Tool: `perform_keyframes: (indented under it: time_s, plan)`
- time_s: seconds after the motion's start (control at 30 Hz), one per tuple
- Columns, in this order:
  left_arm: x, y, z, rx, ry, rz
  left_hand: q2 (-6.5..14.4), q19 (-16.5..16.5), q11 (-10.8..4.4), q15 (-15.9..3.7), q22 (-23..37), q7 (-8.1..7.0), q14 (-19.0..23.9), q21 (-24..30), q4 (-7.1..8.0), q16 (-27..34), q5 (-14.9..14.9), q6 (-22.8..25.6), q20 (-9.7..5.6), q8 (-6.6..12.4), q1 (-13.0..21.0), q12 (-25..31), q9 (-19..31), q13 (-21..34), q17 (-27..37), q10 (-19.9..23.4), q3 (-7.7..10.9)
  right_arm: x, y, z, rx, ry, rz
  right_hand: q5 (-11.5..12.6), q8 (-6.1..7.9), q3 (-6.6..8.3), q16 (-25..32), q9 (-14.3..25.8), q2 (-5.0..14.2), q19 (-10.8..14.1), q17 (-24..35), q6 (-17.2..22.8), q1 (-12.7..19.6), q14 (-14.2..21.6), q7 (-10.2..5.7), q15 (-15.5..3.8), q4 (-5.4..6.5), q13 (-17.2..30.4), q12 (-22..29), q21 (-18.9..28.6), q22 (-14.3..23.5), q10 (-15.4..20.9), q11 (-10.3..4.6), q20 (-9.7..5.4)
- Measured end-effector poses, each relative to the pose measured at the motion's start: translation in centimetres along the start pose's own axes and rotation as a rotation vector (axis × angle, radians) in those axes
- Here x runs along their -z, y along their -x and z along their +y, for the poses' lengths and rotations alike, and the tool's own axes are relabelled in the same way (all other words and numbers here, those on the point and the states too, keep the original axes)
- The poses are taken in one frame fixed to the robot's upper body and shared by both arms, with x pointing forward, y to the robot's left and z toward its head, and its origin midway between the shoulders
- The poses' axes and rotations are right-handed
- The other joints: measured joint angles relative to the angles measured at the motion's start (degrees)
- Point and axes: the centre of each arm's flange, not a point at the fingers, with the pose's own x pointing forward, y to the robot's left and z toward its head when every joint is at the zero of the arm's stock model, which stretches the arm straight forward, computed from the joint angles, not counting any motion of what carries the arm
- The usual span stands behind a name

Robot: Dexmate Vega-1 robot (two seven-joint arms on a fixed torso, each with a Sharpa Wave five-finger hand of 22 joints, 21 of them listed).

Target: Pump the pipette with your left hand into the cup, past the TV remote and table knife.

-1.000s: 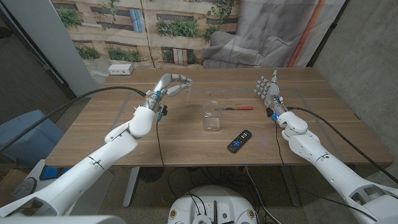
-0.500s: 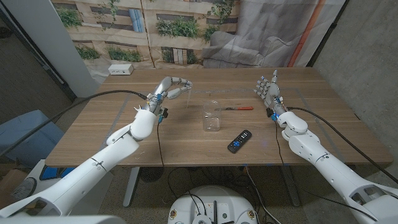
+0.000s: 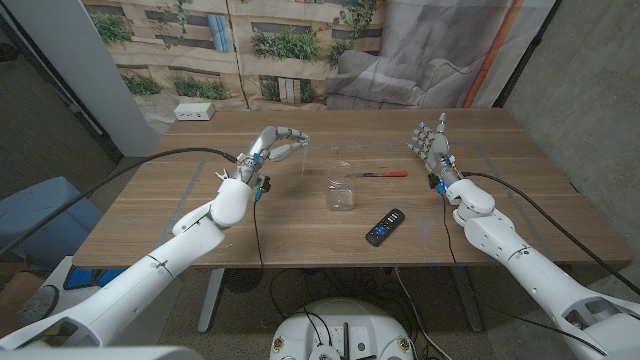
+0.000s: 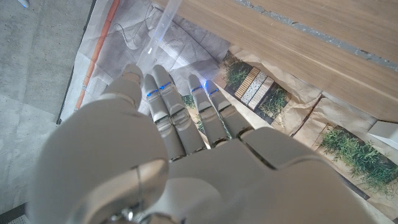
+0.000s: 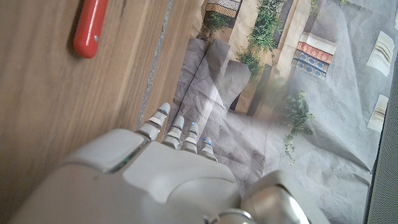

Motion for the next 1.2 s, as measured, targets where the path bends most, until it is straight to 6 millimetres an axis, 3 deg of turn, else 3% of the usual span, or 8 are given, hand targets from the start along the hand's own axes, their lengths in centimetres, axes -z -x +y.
perform_keyframes:
  time_s: [0.73, 1.2]
  plan:
    - [0.12, -0.15, -0.15, 0.004, 0.007, -0.003, 0.99, 1.63, 0.30, -0.62, 0.29, 0.00, 2.05, 0.65, -0.47, 0.22, -0.14, 3.66, -0.40, 1.00, 5.04, 1.33, 0.17, -0.15, 0.18, 3.58, 0.45, -0.02, -0.02, 0.02, -0.001, 0.000, -0.001, 0.00, 0.00, 0.00, 0.00, 0.00, 0.00, 0.00, 0.00, 0.00, 0.00, 0.00, 0.00, 0.00, 0.00, 0.00, 0.00, 0.00, 0.00, 0.00, 0.00, 0.00]
    - [-0.04, -0.52, -0.40, -0.004, 0.001, -0.019, 0.97, 3.21, 2.02, -1.03, 0.29, -0.10, 4.30, 1.09, -0.46, 0.85, -0.18, 6.23, -0.32, 1.64, 7.74, 2.50, 0.22, 0.16, 0.46, 5.69, 0.43, -0.02, -0.02, 0.00, 0.000, 0.000, -0.001, 0.00, 0.00, 0.00, 0.00, 0.00, 0.00, 0.00, 0.00, 0.00, 0.00, 0.00, 0.00, 0.00, 0.00, 0.00, 0.00, 0.00, 0.00, 0.00, 0.00, 0.00]
